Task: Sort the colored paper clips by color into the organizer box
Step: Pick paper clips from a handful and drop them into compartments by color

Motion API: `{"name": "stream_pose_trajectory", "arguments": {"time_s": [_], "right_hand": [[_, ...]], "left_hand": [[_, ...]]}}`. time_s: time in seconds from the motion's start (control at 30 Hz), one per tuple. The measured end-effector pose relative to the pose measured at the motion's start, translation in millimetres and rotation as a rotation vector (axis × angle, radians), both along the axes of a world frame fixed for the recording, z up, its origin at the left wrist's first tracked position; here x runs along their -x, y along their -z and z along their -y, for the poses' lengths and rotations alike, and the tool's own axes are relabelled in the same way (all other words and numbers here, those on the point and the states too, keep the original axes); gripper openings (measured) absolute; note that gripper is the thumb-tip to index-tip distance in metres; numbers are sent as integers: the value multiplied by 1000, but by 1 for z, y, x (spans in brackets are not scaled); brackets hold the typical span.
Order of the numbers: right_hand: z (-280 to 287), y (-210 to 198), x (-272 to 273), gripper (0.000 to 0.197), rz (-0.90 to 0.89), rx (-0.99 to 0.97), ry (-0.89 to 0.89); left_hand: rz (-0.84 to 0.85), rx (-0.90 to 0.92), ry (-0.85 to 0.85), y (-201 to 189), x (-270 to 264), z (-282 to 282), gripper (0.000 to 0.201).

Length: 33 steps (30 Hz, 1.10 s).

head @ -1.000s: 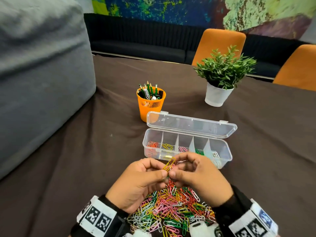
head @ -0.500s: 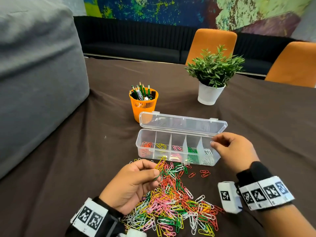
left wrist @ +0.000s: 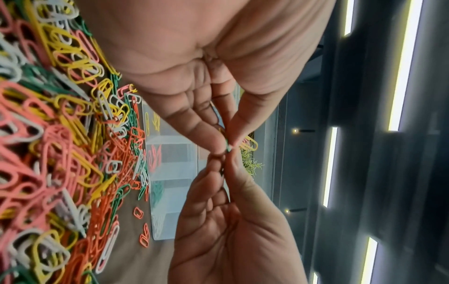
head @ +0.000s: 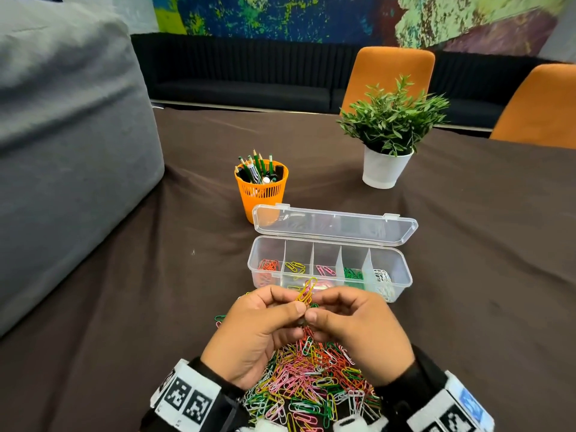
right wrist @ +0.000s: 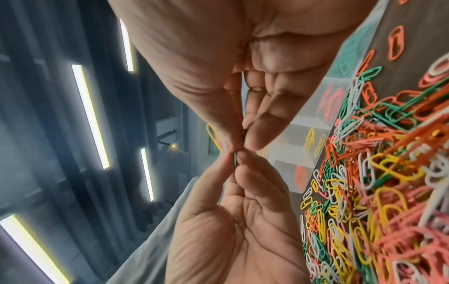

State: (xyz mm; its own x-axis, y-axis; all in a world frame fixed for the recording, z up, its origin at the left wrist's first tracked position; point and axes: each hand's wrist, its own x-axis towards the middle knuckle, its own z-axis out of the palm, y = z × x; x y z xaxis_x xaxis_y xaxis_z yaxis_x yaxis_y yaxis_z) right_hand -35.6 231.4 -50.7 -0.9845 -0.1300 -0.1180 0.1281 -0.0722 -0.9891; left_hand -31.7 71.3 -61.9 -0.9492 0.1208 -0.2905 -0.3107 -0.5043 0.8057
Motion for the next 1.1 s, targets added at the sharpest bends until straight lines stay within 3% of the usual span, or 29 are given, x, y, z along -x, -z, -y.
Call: {"name": "stream_pose_trajectory", "arguments": {"time_s": [0.1,0.17,0.33,0.47,0.57,0.63,0.87,1.03,1.1], "right_hand": [[-5,0,2,15,86,86,4],[-15,-3,7,16,72,34,37],[-49,-19,45,17,-267,-577,219],[-52,-33,54,14,-333,-993,157],[-32,-37,43,13,-376,-706,-9],[-18,-31,38,7,-308,-506,-136],[-23,-15,46,6,-52,-101,-94],[-18,-18,51,5,-184,-282,-208],[-16,-21,60,10,-214,-282,-111]], "left_hand": [[3,1,-25,3,1,0,19],[4,-12,-33,3,2,0,18],[11,-14,-26,3,5,4,18],[-17,67,-10,-1,9,4,8],[-66,192,4,-2,13,4,7],[-96,243,30,-4,14,4,8],[-95,245,114,-5,14,7,7],[-126,389,207,-5,16,8,6],[-122,420,227,-5,16,9,5]]}}
